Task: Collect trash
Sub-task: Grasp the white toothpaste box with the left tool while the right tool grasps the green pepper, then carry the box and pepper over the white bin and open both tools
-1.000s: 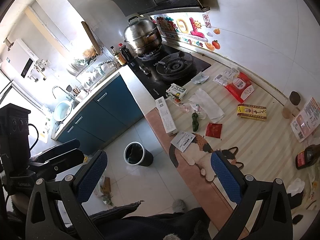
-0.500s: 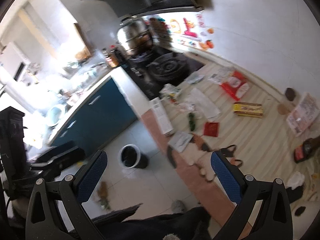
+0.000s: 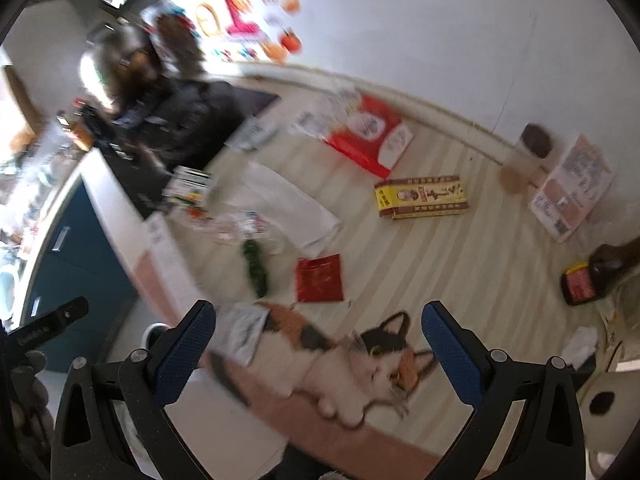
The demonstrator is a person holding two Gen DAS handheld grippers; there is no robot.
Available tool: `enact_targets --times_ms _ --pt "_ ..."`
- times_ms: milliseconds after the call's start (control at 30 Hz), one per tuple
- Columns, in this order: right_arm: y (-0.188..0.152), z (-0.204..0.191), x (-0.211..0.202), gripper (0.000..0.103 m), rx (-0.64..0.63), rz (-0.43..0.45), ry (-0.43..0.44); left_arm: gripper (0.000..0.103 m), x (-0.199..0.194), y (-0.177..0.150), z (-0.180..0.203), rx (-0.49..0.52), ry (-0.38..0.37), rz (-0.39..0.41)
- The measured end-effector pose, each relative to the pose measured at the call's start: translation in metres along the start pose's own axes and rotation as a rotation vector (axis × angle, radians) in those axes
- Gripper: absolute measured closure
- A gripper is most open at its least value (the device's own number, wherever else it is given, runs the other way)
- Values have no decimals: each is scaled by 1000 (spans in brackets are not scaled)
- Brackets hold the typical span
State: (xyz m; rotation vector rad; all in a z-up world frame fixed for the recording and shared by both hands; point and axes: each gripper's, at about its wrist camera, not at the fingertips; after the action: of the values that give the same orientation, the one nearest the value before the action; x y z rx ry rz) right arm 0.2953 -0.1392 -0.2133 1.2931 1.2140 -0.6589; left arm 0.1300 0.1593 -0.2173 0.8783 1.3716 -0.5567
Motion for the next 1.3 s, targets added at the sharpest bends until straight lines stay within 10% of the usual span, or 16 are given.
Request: enact_targets --times_ms 100,267,500,767,1067,1300 --pt "19 0 57 22 5 -73 -15 7 59 25 9 -65 -77 -135" --pt "34 -17 127 30 -9 -177 -12 55 125 47 27 -111 -135 -282" --pt "22 -63 180 34 -108 -289 23 58 108 25 25 -23 -59 -227" --pt "4 -98 209 81 -201 -344 40 59 65 -13 -17 7 2 -158" --pt "9 -106 135 84 -115 -270 160 59 31 -31 -106 -24 -82 -73" --pt "-33 -222 106 85 -192 -271 288 59 66 -55 -228 -175 -124 -149"
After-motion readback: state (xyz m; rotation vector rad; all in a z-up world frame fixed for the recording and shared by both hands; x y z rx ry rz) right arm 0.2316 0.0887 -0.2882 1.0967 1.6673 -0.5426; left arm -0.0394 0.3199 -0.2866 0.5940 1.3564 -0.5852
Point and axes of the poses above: each gripper's, at about its wrist camera, not at the fingertips, and x roughly the way its jaws point, z to its right, y to its top, and after that the axes turned 8 degrees about x, right-handed
